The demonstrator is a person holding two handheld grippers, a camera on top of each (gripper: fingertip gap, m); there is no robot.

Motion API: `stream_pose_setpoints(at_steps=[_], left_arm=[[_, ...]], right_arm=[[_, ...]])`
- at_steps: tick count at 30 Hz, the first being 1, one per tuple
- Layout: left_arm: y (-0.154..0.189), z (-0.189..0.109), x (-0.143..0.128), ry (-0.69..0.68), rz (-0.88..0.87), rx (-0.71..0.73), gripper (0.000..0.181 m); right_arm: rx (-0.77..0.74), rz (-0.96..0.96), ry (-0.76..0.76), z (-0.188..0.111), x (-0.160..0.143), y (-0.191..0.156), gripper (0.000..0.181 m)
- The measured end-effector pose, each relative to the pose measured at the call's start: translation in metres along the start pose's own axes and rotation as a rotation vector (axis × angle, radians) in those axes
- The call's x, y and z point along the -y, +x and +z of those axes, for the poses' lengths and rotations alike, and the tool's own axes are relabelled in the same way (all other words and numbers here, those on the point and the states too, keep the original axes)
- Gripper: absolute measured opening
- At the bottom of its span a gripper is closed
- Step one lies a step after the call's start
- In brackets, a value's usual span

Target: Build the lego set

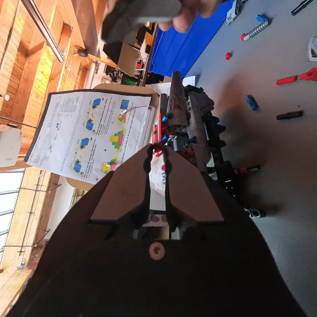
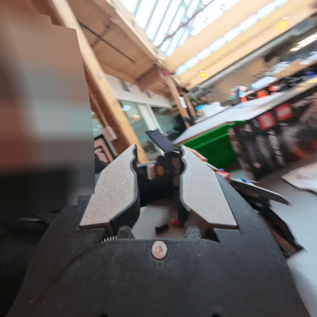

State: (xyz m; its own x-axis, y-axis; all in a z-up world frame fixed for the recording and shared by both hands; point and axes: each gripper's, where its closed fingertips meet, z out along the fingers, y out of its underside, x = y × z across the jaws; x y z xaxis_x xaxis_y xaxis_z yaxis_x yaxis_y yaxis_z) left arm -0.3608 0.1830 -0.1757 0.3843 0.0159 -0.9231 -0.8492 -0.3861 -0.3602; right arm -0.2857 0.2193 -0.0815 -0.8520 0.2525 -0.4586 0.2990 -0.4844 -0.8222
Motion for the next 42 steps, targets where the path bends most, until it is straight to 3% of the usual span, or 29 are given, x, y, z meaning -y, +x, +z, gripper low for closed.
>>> stream_pose_setpoints(at_steps=[3, 7, 12, 19, 24, 31, 35, 42], left_arm=[[0.000, 0.000, -0.001, 0.000, -0.017, -0.004, 0.009], [0.000, 0.000, -0.001, 0.002, -0.021, -0.008, 0.009], [0.000, 0.000, -0.002, 0.014, -0.056, -0.030, 0.009], [0.001, -0.003, 0.000, 0.055, -0.099, -0.065, 0.009], [0.004, -0.005, 0.005, 0.117, -0.019, -0.088, 0.009], [0.005, -0.009, 0.006, 0.160, 0.010, -0.099, 0.009], [0.005, -0.010, 0.005, 0.142, -0.013, -0.105, 0.009], [0.007, -0.009, 0.011, 0.151, -0.001, -0.100, 0.009]], right_arm=[[-0.196, -0.088, -0.071, -0.002, -0.009, 0.028, 0.048], [-0.448, -0.333, -0.258, -0.009, -0.027, 0.056, 0.039], [-0.605, -0.519, -0.504, -0.014, -0.056, 0.080, 0.036], [-0.554, -0.573, -0.558, -0.008, -0.069, 0.077, 0.023], [-0.485, -0.557, -0.593, -0.003, -0.078, 0.069, 0.010], [-0.459, -0.506, -0.592, -0.001, -0.081, 0.067, 0.012], [-0.500, -0.599, -0.590, -0.001, -0.077, 0.074, 0.000], [-0.495, -0.672, -0.655, -0.002, -0.077, 0.072, 0.003]])
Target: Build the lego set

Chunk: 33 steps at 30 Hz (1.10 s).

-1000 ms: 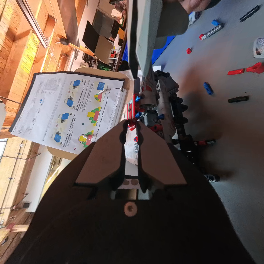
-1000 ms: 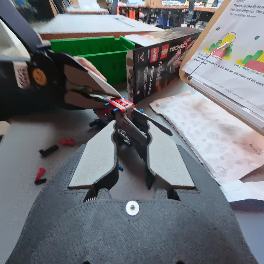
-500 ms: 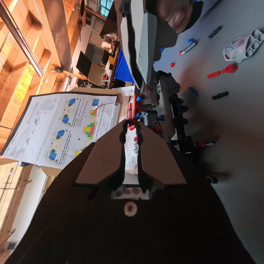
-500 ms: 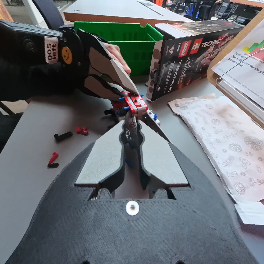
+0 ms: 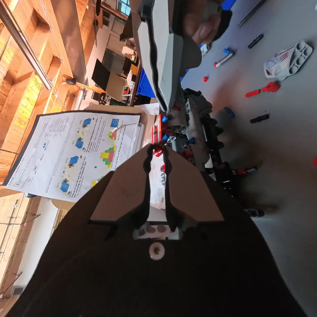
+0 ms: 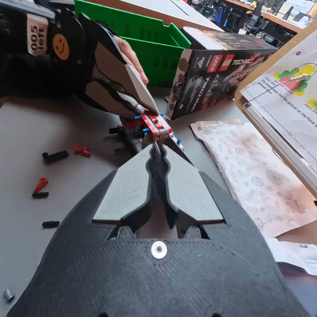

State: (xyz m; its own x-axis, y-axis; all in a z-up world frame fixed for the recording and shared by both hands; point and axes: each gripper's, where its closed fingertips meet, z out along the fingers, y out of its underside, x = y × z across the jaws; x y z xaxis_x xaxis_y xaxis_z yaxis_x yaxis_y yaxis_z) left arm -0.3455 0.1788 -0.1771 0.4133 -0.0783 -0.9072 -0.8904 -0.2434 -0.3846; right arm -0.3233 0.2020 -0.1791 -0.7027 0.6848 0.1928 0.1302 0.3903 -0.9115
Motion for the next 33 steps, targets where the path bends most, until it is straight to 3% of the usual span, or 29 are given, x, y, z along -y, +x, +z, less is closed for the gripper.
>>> stream_pose_setpoints(at_steps=[11, 22, 29, 33], left_arm=[[0.002, -0.001, 0.003, 0.010, 0.023, -0.006, 0.009], [-0.001, 0.000, -0.001, -0.024, 0.023, 0.024, 0.008], [-0.008, -0.001, -0.007, -0.015, -0.186, -0.020, 0.009], [-0.013, -0.004, -0.005, 0.026, -0.324, -0.054, 0.009]], right_arm=[[0.039, 0.055, 0.008, 0.006, 0.000, -0.004, 0.003], [-0.036, 0.017, 0.048, 0.011, 0.004, 0.000, 0.002], [0.093, 0.369, 0.158, 0.008, 0.021, 0.007, 0.000], [0.049, 0.382, 0.257, -0.011, 0.036, 0.019, 0.000]])
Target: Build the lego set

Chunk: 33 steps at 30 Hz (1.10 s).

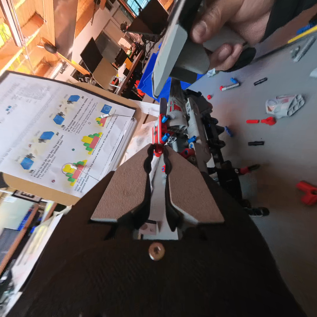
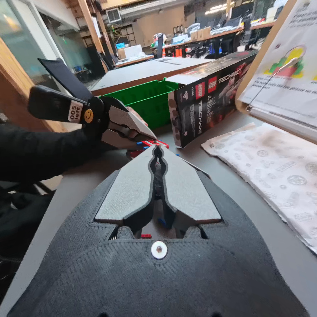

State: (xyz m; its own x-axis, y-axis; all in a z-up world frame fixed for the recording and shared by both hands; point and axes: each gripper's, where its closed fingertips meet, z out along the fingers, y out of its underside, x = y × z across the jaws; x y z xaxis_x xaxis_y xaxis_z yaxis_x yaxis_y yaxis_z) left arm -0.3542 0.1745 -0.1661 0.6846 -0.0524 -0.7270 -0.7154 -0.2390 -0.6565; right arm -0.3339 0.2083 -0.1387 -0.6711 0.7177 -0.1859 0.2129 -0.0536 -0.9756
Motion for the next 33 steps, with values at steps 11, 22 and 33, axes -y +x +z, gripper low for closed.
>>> stream_pose_setpoints(at_steps=[11, 22, 33], left_arm=[[-0.007, 0.000, -0.009, -0.041, -0.085, -0.014, 0.009], [0.013, -0.003, -0.004, 0.023, 0.235, -0.051, 0.009], [0.007, -0.001, -0.007, -0.001, 0.221, -0.016, 0.009]], right_arm=[[-0.089, -0.110, -0.075, 0.003, -0.011, 0.007, 0.028], [0.029, -0.206, -0.313, 0.009, -0.054, -0.013, 0.014], [-0.107, -0.433, -0.317, -0.001, -0.043, -0.005, 0.022]])
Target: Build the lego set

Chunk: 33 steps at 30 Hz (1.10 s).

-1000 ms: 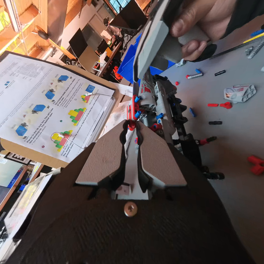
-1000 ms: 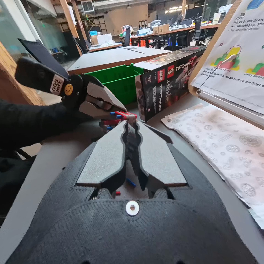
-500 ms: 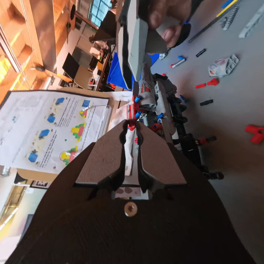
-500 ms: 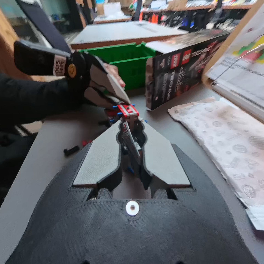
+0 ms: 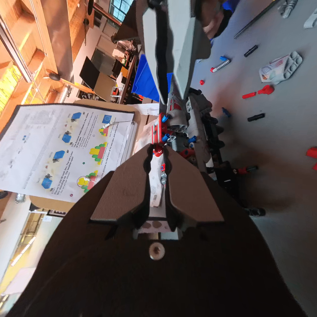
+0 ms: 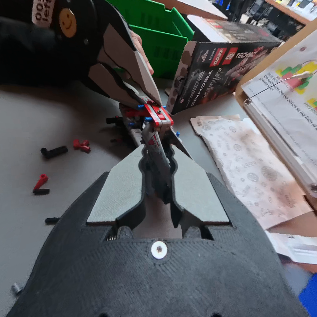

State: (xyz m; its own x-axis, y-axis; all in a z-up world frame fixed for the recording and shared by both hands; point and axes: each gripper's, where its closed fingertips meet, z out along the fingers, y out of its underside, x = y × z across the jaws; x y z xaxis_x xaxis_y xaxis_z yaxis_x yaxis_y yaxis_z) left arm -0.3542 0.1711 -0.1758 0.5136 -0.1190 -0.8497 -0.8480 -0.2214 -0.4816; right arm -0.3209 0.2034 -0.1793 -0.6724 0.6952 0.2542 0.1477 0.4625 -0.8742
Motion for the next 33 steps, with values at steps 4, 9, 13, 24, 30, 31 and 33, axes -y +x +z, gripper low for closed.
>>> stream_pose_setpoints(at_steps=[4, 9, 13, 24, 30, 31, 33], left_arm=[[-0.008, 0.000, -0.007, -0.014, -0.116, 0.007, 0.009], [-0.012, -0.002, -0.008, 0.020, -0.221, -0.005, 0.009], [-0.013, -0.002, -0.009, 0.020, -0.238, 0.001, 0.010], [-0.014, -0.001, -0.010, 0.031, -0.318, -0.021, 0.010], [-0.013, -0.002, -0.009, 0.041, -0.339, -0.043, 0.010], [-0.012, -0.001, -0.009, 0.038, -0.337, -0.042, 0.010], [-0.012, -0.001, -0.008, 0.037, -0.333, -0.041, 0.010]], right_arm=[[0.001, 0.017, 0.049, -0.012, 0.011, 0.000, 0.029], [0.151, 0.170, 0.026, -0.005, 0.002, -0.013, 0.021], [0.150, 0.273, 0.042, 0.008, -0.001, -0.009, 0.019], [0.253, 0.464, 0.117, 0.014, 0.001, -0.011, 0.017], [0.227, 0.387, 0.074, 0.018, -0.007, -0.014, 0.009], [0.234, 0.394, 0.076, 0.017, -0.007, -0.014, 0.009], [0.238, 0.403, 0.071, 0.017, -0.009, -0.013, 0.012]])
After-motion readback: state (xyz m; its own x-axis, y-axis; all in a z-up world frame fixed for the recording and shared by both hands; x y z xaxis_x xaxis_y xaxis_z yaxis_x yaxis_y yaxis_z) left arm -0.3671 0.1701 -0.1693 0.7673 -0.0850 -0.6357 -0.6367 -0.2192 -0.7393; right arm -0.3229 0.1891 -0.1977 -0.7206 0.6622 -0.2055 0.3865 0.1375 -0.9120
